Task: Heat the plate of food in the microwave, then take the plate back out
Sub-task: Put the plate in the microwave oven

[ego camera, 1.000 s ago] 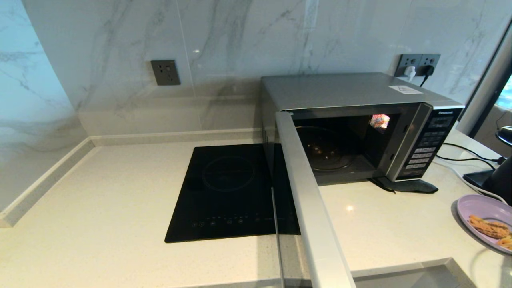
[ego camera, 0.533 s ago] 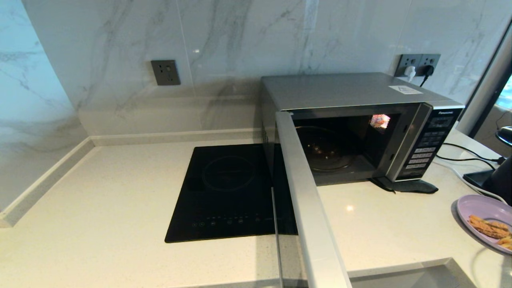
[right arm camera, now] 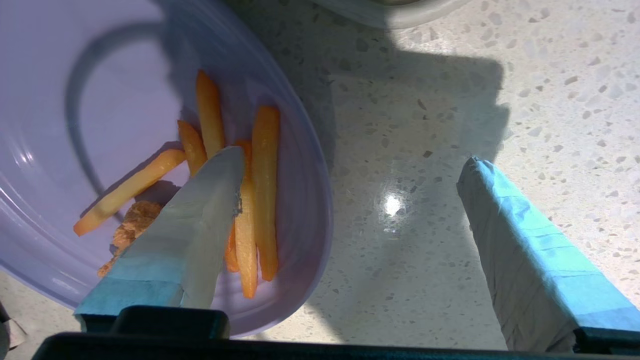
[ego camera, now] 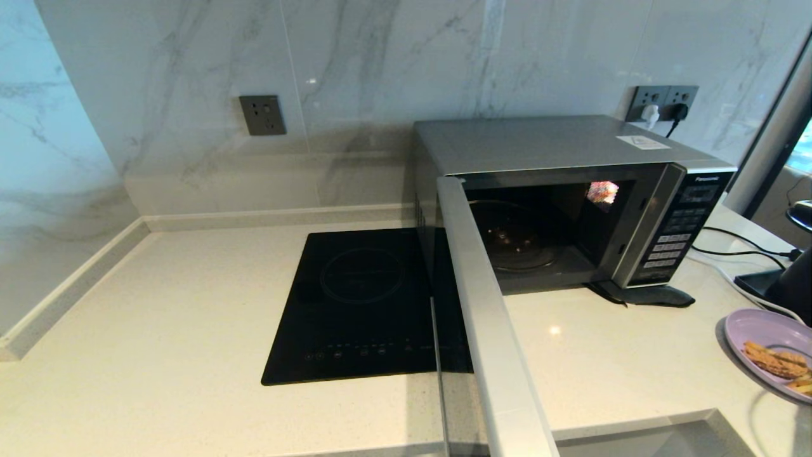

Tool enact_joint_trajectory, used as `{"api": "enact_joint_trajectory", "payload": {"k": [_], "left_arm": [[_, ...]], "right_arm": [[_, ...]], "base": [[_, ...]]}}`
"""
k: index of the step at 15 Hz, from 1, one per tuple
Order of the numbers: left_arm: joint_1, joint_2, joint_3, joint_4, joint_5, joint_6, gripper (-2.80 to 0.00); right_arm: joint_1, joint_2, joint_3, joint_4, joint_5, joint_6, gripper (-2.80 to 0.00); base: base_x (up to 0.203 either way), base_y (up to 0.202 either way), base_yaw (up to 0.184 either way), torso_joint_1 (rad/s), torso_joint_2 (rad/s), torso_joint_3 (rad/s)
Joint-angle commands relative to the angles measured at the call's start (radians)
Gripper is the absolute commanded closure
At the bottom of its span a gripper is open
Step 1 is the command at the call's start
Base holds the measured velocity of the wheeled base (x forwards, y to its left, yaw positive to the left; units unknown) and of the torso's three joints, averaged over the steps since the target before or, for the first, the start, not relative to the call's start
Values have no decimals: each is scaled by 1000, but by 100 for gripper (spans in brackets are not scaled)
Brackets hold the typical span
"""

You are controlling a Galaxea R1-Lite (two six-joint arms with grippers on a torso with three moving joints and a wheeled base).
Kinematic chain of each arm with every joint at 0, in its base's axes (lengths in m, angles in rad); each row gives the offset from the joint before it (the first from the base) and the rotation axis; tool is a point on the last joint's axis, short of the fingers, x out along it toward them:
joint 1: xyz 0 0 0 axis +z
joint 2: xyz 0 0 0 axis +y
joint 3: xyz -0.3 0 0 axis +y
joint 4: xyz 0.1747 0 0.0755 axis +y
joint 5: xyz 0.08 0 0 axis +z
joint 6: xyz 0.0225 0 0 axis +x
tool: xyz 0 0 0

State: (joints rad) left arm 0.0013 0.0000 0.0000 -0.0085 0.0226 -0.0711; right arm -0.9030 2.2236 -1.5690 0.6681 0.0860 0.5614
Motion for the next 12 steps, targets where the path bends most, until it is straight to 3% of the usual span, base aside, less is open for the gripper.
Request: {"api": "enact_joint_trajectory", "payload": {"k": [1,12], "left_arm": [[0,2,0,-1,0,-1,0],[0,2,0,-1,0,-1,0]], "right_arm": [[4,2,-2,4,0,3,-280],[13,48,-13,2,-35,3,-280]], "base": [[0,0,0,0,0,0],[0,0,0,0,0,0]]}}
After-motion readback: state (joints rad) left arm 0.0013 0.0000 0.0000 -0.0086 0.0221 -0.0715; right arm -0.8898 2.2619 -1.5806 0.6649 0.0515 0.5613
